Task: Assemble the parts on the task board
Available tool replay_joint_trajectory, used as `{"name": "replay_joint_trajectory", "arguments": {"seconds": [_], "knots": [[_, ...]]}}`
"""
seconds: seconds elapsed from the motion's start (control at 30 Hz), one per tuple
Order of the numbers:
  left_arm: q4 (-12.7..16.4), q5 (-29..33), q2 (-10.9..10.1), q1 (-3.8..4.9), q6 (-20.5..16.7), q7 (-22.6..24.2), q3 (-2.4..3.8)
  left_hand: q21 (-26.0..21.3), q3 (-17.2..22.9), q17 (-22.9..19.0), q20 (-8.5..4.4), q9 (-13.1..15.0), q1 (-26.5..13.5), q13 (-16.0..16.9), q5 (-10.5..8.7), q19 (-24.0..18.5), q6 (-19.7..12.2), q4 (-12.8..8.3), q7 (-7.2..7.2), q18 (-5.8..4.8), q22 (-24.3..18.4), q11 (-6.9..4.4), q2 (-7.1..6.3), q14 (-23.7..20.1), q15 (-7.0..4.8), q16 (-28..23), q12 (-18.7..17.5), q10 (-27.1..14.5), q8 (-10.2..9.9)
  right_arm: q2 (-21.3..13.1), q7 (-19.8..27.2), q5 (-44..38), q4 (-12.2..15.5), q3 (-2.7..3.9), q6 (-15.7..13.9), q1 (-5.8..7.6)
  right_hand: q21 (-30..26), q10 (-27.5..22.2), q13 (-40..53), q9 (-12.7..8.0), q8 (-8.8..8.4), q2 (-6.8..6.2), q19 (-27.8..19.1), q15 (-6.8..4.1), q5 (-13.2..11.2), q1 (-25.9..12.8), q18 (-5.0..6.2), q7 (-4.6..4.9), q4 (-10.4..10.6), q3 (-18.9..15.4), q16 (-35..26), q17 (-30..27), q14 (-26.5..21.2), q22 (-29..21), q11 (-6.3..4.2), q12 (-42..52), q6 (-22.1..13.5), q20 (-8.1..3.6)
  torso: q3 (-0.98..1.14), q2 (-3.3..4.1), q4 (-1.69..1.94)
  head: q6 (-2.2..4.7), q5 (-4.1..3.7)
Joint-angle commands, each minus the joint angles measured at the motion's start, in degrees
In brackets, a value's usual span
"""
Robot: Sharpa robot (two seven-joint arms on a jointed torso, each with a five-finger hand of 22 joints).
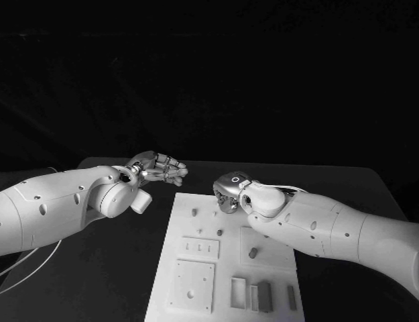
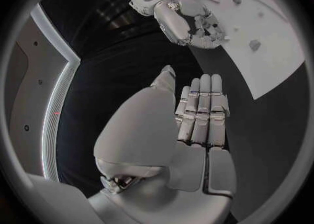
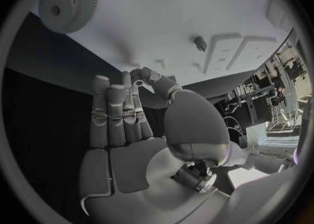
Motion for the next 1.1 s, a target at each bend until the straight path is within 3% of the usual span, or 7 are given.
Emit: {"name": "replay_joint_trajectory", "arguments": {"seconds": [0.03,0.13,0.43,1.1], "knots": [[0.0,-0.1,0.1,0.14,0.1,0.5,0.06,-0.3,0.4,0.1,-0.01,-0.1,-0.5,-0.1,0.04,0.3,-0.4,-0.1,1.57,0.9,0.1,0.17,-0.02,0.2,0.0,-0.3,-0.2,0.0,-0.4,0.1,0.9,0.2,0.0,0.0,0.5,-0.09,0.2,-0.1,-0.1,0.0,-0.13,0.11,-0.1,-0.07,-0.2,-0.3,1.8,0.25,0.0,0.3,0.3,-0.1,0.0,1.3,0.14,-0.1,0.0,-0.11,-0.01,-0.02,0.15,-0.27,-0.05],[0.0,-0.1,0.1,0.14,0.1,0.5,0.06,-0.3,0.4,0.1,-0.01,-0.1,-0.6,-0.1,0.04,0.3,-0.4,-0.1,1.58,0.9,0.1,0.17,-0.02,0.2,0.0,-0.3,-0.2,0.0,-0.4,0.2,1.1,0.4,-0.1,0.0,0.4,-0.3,0.2,-0.1,-0.1,0.0,-0.15,0.1,-0.1,-0.06,-0.2,-0.3,1.8,0.27,0.0,0.3,0.3,-0.1,0.0,1.3,0.15,-0.1,-0.1,-0.12,-0.06,-0.09,0.16,-0.4,-0.01],[0.0,-0.1,0.2,0.2,0.0,0.5,0.08,-0.3,0.4,0.1,-0.02,-0.1,-0.6,-0.1,0.04,0.3,-0.4,-0.1,1.58,0.9,0.1,0.18,-0.02,0.2,0.0,-0.3,-0.2,-0.1,-0.4,0.4,1.2,0.6,-0.1,0.0,0.2,-0.36,0.3,-0.2,-0.1,0.0,-0.19,0.14,-0.1,-0.04,-0.2,-0.3,1.8,0.29,0.0,0.4,0.4,-0.1,0.0,1.3,0.17,-0.1,-0.1,-0.12,0.04,-0.1,-0.09,-0.5,0.24],[-0.2,-0.1,0.4,0.47,0.2,0.4,0.11,-0.3,0.4,0.3,-0.02,-0.1,-0.6,-0.1,0.04,0.3,-0.4,-0.1,1.6,0.89,0.1,0.2,-0.05,0.2,-0.01,-0.4,-0.3,-0.1,-0.4,1.5,1.4,0.2,-1.6,-0.01,-0.4,-0.36,0.6,-0.6,-0.3,0.0,-0.48,-0.07,-0.1,0.11,-0.1,-0.4,1.8,0.45,0.0,0.5,0.8,-0.2,0.0,1.3,0.33,-0.4,-0.5,-0.19,0.04,-0.01,-0.04,-0.37,0.49]]}}
